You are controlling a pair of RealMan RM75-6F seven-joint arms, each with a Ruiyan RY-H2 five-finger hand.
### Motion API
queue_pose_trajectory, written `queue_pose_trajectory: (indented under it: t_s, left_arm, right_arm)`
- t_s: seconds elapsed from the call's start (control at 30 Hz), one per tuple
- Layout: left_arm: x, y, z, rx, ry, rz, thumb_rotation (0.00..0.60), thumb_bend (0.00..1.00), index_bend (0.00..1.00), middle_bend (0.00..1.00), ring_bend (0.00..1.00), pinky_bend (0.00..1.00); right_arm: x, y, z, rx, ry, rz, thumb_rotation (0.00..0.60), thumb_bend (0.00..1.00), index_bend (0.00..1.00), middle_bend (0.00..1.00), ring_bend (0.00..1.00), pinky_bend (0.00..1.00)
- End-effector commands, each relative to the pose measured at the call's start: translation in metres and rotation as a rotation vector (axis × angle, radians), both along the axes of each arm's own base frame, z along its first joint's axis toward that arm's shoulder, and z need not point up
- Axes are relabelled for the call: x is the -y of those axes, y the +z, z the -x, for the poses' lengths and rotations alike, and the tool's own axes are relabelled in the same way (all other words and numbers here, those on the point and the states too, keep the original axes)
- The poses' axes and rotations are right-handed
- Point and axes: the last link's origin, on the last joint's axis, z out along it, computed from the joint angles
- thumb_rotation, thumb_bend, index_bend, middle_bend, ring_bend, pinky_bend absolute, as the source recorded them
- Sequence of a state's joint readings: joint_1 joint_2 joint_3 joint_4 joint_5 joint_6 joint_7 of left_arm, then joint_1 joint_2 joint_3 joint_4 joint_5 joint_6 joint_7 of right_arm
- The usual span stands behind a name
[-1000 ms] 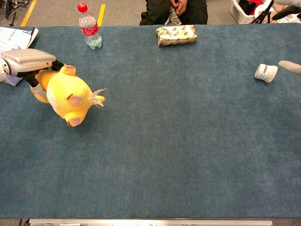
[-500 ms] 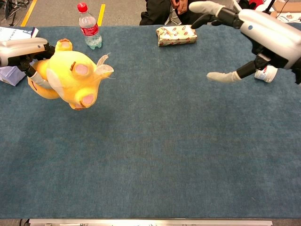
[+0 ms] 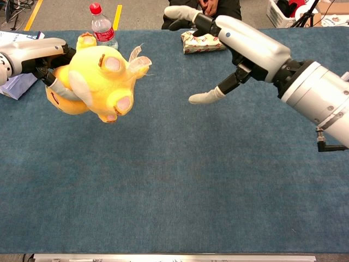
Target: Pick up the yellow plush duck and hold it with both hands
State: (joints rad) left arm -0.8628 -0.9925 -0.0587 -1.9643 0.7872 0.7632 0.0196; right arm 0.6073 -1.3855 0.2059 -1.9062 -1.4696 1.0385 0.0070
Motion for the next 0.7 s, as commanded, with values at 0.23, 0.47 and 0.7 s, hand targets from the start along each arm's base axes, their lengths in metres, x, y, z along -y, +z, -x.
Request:
queue_pose_trajectory:
  t_s: [0.23, 0.47, 0.7]
  left_arm:
    - [-0.002, -0.004, -0.019, 0.042, 0.044, -0.061, 0.6, 0.26, 0.5, 0.49, 0.44, 0.69]
    - [-0.001, -0.005, -0.019, 0.024, 0.06, -0.07, 0.6, 0.26, 0.48, 0.48, 0.45, 0.69]
    - [0.004, -0.006, -0.025, 0.022, 0.029, -0.079, 0.6, 0.26, 0.48, 0.48, 0.45, 0.69]
  right_arm:
    - [0.004, -0.023, -0.03, 0.056, -0.024, -0.046, 0.6, 0.05, 0.0, 0.13, 0.08, 0.14]
    - [0.007, -0.026, -0.045, 0.101, -0.043, -0.075, 0.6, 0.09, 0.0, 0.13, 0.08, 0.14]
    - [0.012, -0.032, -0.047, 0.081, -0.067, -0.097, 0.6, 0.09, 0.0, 0.13, 0.08, 0.14]
